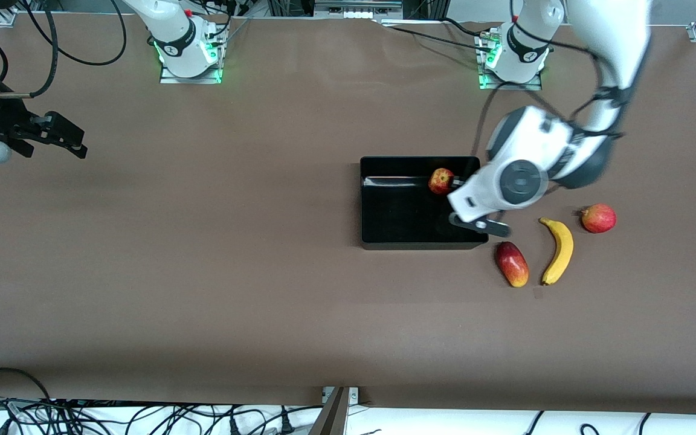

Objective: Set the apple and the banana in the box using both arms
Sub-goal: 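Lower the apple into the box and open the left gripper, then move the left gripper to the yellow banana and grasp its stem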

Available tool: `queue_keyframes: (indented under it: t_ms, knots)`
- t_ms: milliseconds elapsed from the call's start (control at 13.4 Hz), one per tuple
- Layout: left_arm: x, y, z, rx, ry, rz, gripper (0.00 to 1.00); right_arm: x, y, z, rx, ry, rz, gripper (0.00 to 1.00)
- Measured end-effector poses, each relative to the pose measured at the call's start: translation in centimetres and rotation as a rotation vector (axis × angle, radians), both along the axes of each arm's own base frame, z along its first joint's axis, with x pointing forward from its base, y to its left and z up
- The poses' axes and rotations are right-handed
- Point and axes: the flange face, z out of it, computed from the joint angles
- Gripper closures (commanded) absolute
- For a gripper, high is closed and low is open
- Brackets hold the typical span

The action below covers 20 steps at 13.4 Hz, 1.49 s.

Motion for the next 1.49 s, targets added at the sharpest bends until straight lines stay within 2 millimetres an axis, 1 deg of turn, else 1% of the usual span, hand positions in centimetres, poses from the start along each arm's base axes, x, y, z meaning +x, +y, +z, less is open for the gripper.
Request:
queue_keyframes:
  t_ms: [75,149,224,299,373,523,672,747,822,896,1046,1120,1195,1270,1494]
  knots:
    - [1.1,2.7,1.0,-0.009,-0.005,-0.036,0.0,0.0,0.0,0.0,0.0,-0.003,0.0,0.0]
    - [2.1,6.0,0.9,-0.01,-0.004,-0.076,0.0,0.1,0.0,0.1,0.0,-0.006,0.0,0.0]
    - [3.0,9.4,0.0,-0.013,-0.001,-0.128,0.0,0.1,0.0,0.1,0.0,-0.008,0.0,0.0]
    - [3.8,12.0,-1.3,-0.029,0.0,-0.182,0.0,0.1,0.0,0.1,0.0,-0.009,0.0,0.0]
    - [4.7,14.3,-3.1,-0.05,-0.008,-0.233,0.0,0.1,0.0,0.1,0.001,-0.009,0.0,0.0]
    - [6.3,17.9,-6.7,-0.085,-0.055,-0.338,0.0,0.1,0.0,0.1,0.001,-0.009,0.0,0.0]
    - [7.3,20.9,-10.0,-0.119,-0.096,-0.404,0.0,0.1,0.0,0.1,0.001,-0.009,0.0,0.0]
    - [7.4,21.8,-11.6,-0.136,-0.105,-0.418,0.0,0.1,0.0,0.1,0.001,-0.009,0.0,0.0]
    - [7.5,22.3,-13.0,-0.149,-0.11,-0.425,0.0,0.1,0.0,0.1,0.001,-0.009,0.0,0.0]
    - [7.5,22.5,-14.1,-0.156,-0.11,-0.427,0.11,0.1,0.0,0.1,0.001,-0.009,0.0,0.0]
    - [7.3,22.8,-15.7,-0.151,-0.098,-0.438,0.5,0.1,0.0,0.1,0.001,-0.009,0.0,0.0]
    - [7.3,23.1,-16.2,-0.145,-0.095,-0.444,0.69,0.1,0.0,0.1,0.001,-0.009,0.0,0.0]
    - [7.3,23.3,-16.4,-0.14,-0.095,-0.447,0.93,0.1,0.0,0.1,0.001,-0.009,0.0,0.0]
    - [7.3,23.4,-16.4,-0.137,-0.095,-0.449,1.0,0.1,0.0,0.1,0.001,-0.009,0.0,0.0]
    - [7.4,23.4,-16.3,-0.135,-0.097,-0.45,1.0,0.1,0.0,0.1,0.001,-0.009,0.0,0.0]
